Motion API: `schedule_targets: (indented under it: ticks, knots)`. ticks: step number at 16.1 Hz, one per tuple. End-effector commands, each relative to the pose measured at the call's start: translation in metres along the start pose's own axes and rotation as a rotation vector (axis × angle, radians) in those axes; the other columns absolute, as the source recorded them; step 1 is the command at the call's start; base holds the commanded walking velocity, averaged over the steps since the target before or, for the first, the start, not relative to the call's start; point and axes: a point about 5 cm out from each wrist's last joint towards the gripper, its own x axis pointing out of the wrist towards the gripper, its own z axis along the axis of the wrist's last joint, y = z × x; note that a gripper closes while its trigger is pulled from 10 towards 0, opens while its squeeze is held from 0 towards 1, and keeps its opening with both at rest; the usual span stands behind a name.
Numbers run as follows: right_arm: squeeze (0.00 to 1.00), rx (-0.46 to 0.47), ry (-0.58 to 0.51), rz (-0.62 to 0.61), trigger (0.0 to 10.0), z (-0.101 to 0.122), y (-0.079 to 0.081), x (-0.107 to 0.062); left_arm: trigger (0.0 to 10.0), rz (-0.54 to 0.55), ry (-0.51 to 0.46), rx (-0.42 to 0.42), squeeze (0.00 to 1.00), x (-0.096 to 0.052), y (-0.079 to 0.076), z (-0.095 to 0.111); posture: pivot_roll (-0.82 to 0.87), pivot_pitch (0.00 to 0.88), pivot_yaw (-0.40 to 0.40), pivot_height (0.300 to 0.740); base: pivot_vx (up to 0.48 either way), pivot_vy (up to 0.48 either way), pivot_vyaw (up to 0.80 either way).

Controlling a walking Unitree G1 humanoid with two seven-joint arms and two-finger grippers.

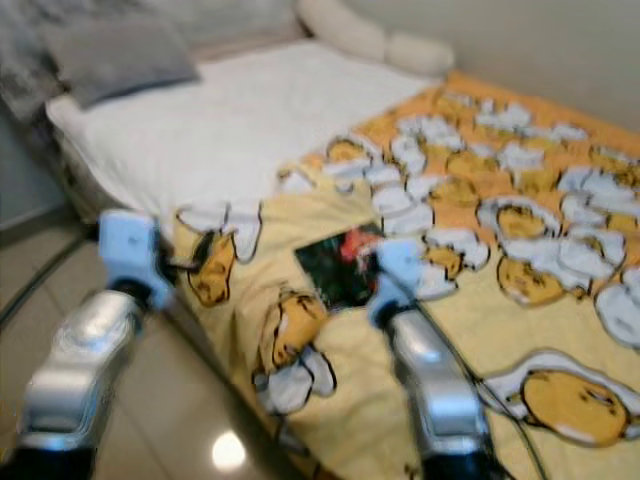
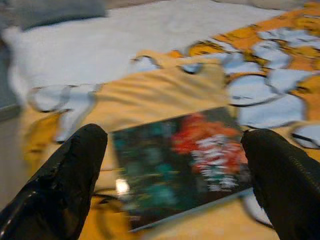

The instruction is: Clean up the room

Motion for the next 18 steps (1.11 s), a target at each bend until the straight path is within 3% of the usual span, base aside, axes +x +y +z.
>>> schedule_targets:
  ticks: [1, 5, 7, 10, 12, 13, 16, 18]
  knots:
    - [0.00, 0.009, -0.001, 0.013, 10.0, 0.001, 0.005, 0.001, 10.0, 0.012, 0.001, 0.017, 1.00, -0.001, 0.005, 0.000, -0.04, 0.000, -0.035, 0.740, 0.000, 0.000, 0.00]
    - [0.00, 0.041, 0.017, -0.003, 10.0, -0.002, 0.003, 0.001, 10.0, -0.025, 0.029, 0.050, 1.00, 0.000, 0.002, -0.003, -0.04, 0.000, -0.033, 0.740, 0.000, 0.000, 0.00]
    - [0.00, 0.099, 0.028, -0.025, 10.0, -0.002, 0.001, 0.004, 10.0, -0.051, 0.048, 0.068, 1.00, 0.001, 0.003, -0.005, -0.04, 0.000, -0.033, 0.740, 0.000, 0.000, 0.00]
    - [0.00, 0.111, 0.070, -0.021, 10.0, -0.006, -0.001, 0.017, 10.0, -0.112, 0.064, 0.087, 0.98, 0.005, 0.002, -0.006, -0.05, 0.000, -0.018, 0.740, 0.000, 0.000, 0.00]
    - [0.00, 0.218, 0.166, -0.069, 10.0, -0.019, -0.011, 0.039, 10.0, -0.201, 0.076, 0.106, 0.95, 0.009, -0.001, -0.006, -0.05, 0.000, -0.006, 0.740, 0.000, 0.000, 0.00]
    - [0.00, 0.330, 0.226, -0.119, 10.0, -0.028, -0.017, 0.048, 10.0, -0.230, 0.071, 0.114, 0.94, 0.012, -0.001, -0.004, -0.05, 0.000, -0.001, 0.740, 0.000, 0.000, 0.00]
    - [0.00, 0.573, 0.270, -0.152, 10.0, -0.036, -0.018, 0.067, 10.0, -0.321, 0.067, 0.112, 0.91, 0.010, 0.004, 0.003, -0.03, 0.000, 0.025, 0.740, 0.000, 0.000, 0.00]
    - [0.00, 0.633, 0.261, -0.175, 10.0, -0.036, -0.020, 0.073, 10.0, -0.373, 0.072, 0.076, 0.87, 0.004, 0.006, 0.007, -0.02, 0.000, 0.036, 0.740, 0.000, 0.000, 0.00]
